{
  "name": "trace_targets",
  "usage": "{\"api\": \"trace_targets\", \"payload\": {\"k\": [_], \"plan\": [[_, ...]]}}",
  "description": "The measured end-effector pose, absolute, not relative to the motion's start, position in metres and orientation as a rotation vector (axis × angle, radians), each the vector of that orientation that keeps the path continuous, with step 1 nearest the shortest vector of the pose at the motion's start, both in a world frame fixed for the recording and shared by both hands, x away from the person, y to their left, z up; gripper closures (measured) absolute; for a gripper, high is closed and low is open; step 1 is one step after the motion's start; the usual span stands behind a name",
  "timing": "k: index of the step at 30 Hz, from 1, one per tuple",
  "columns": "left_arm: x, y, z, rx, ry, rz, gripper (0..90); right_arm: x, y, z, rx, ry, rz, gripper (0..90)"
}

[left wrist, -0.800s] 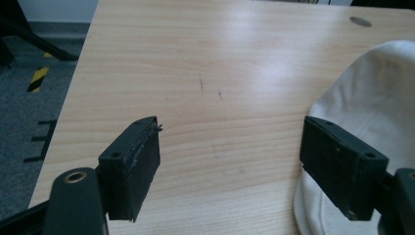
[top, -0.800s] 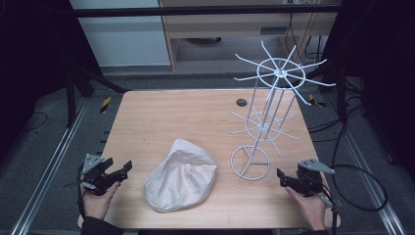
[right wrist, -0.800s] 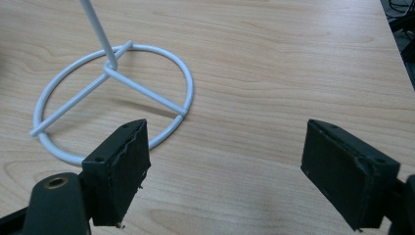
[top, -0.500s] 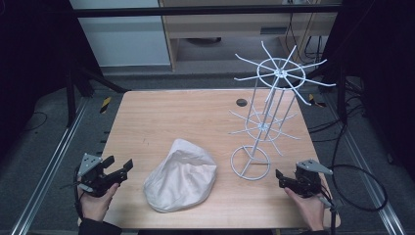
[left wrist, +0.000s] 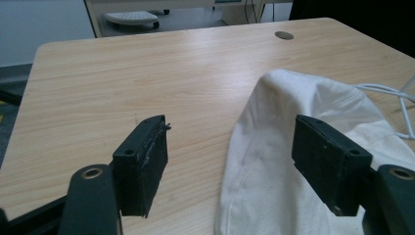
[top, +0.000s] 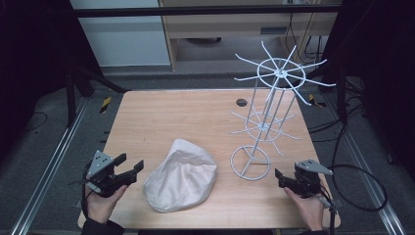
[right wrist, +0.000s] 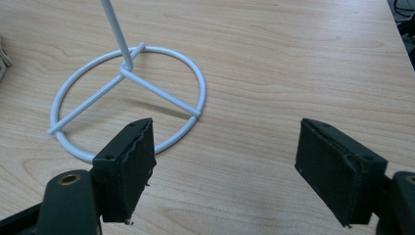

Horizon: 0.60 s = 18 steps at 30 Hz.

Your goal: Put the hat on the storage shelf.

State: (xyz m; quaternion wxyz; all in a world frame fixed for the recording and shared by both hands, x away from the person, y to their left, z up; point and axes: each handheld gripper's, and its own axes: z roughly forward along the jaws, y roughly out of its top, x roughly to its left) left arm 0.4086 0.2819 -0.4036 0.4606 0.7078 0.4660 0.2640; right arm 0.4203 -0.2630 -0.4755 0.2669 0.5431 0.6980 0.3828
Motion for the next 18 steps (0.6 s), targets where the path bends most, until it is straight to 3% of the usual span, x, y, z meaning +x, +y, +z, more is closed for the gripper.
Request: {"api": "trace_targets", "payload": {"k": [18], "plan": [[0.41, 0.255, -0.393, 1.853, 1.054, 0.602, 30.9, 0.421, -0.259, -0.476, 1.433, 1.904, 1.026, 24.5]]}}
